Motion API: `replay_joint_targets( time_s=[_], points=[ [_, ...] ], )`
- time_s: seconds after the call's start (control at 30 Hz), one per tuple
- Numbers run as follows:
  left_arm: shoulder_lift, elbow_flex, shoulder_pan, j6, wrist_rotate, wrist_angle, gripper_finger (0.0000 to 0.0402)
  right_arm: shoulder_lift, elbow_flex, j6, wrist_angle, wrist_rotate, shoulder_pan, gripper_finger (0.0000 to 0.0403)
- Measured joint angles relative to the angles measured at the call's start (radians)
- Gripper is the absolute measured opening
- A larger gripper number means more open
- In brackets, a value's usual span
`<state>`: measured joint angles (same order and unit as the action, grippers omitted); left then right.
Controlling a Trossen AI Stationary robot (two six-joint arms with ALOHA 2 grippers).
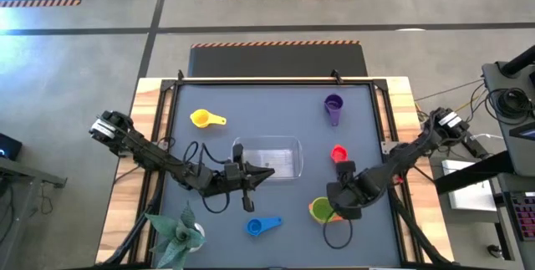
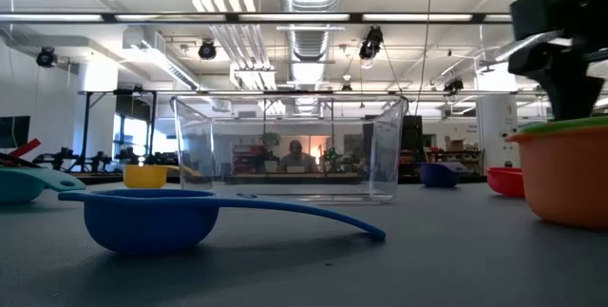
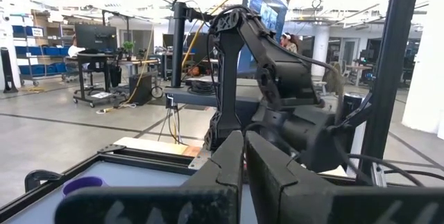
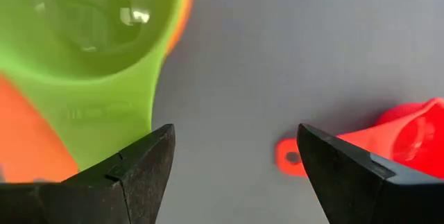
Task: Nest measuring cups in basket
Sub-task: Stack the green measuring cup on top of the orange measuring cup, then stack the purple measuring cup on top of the green measuring cup
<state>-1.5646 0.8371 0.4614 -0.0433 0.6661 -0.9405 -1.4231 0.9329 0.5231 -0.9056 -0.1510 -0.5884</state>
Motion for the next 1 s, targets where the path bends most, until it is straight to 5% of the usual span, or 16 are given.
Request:
replay_joint_targets(
  time_s=[0.3,0.53,0.7,1.0],
  points=[
    [0.000,0.000,0.000,0.000,0.000,0.000,0.0000,0.033,0.005,0.087,0.006,-0.019,-0.055,0.0290],
    [0.000,0.000,0.000,0.003,0.000,0.000,0.0000,0.248,-0.029,0.250,-0.015,-0.374,0.020,0.0290],
    [0.000,0.000,0.000,0.003,0.000,0.000,0.0000,0.426,-0.119,0.406,-0.042,-0.532,0.207,0.0290],
    [0.000,0.000,-0.004,0.001,0.003,0.000,0.0000,0.543,-0.271,0.282,0.096,-0.498,0.660,0.0290]
  ],
)
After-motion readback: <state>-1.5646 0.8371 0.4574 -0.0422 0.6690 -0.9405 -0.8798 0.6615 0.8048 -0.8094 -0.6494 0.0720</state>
